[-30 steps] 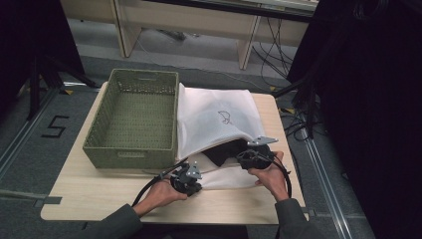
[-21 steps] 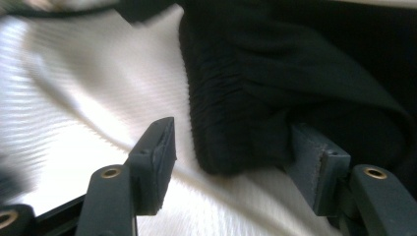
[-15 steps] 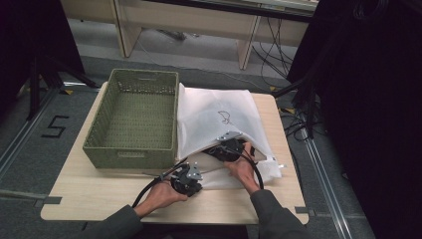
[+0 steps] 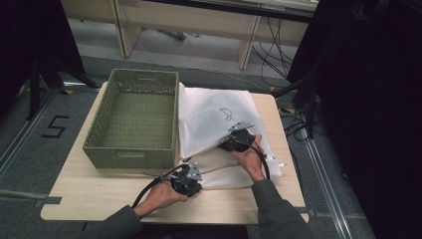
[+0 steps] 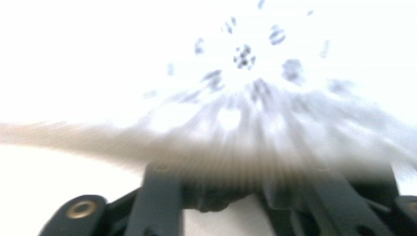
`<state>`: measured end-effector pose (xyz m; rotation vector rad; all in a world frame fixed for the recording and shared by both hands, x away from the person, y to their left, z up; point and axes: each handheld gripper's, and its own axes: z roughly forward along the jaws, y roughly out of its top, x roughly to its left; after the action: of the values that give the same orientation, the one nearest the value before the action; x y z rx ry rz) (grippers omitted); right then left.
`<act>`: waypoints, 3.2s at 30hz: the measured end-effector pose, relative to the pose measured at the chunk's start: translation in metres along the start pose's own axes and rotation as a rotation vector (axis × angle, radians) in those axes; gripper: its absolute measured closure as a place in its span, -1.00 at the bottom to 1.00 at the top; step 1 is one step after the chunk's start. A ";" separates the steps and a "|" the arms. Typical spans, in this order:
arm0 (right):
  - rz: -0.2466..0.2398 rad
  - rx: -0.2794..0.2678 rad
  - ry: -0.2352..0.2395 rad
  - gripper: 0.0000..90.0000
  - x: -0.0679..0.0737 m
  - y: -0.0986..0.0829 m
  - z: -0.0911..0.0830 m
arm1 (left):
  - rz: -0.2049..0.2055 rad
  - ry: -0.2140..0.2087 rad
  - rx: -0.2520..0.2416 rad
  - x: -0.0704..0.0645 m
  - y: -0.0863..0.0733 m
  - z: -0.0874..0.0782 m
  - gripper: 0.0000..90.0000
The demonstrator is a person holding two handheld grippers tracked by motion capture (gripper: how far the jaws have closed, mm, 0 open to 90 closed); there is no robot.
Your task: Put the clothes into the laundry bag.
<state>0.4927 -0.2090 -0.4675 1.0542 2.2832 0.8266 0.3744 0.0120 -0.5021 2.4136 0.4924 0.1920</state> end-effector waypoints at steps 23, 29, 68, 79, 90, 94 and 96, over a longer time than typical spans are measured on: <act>-0.080 -0.082 0.325 0.35 0.056 0.003 -0.055 | -0.233 0.062 -0.170 -0.012 -0.036 -0.087 0.09; -0.146 -0.130 0.395 0.40 0.090 0.019 -0.044 | -0.314 0.103 -0.174 -0.004 -0.053 -0.102 -0.04; -0.339 -0.103 0.450 0.55 0.132 0.032 -0.006 | -0.344 0.113 -0.132 0.008 -0.064 -0.105 -0.18; -0.402 -0.131 0.400 1.00 0.118 0.035 -0.004 | -0.330 0.114 -0.128 0.009 -0.065 -0.105 -0.20; -0.416 -0.120 0.465 0.59 0.123 0.038 0.011 | -0.316 0.102 -0.121 0.008 -0.063 -0.103 -0.20; -0.439 -0.108 0.493 0.81 0.124 0.039 0.015 | -0.335 0.102 -0.127 0.007 -0.064 -0.104 -0.20; -0.458 -0.101 0.498 0.90 0.124 0.038 0.014 | -0.322 0.104 -0.125 0.009 -0.064 -0.105 -0.20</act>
<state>0.4491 -0.0864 -0.4725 0.2631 2.6963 1.0738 0.3358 0.1221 -0.4616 2.1755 0.8801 0.2006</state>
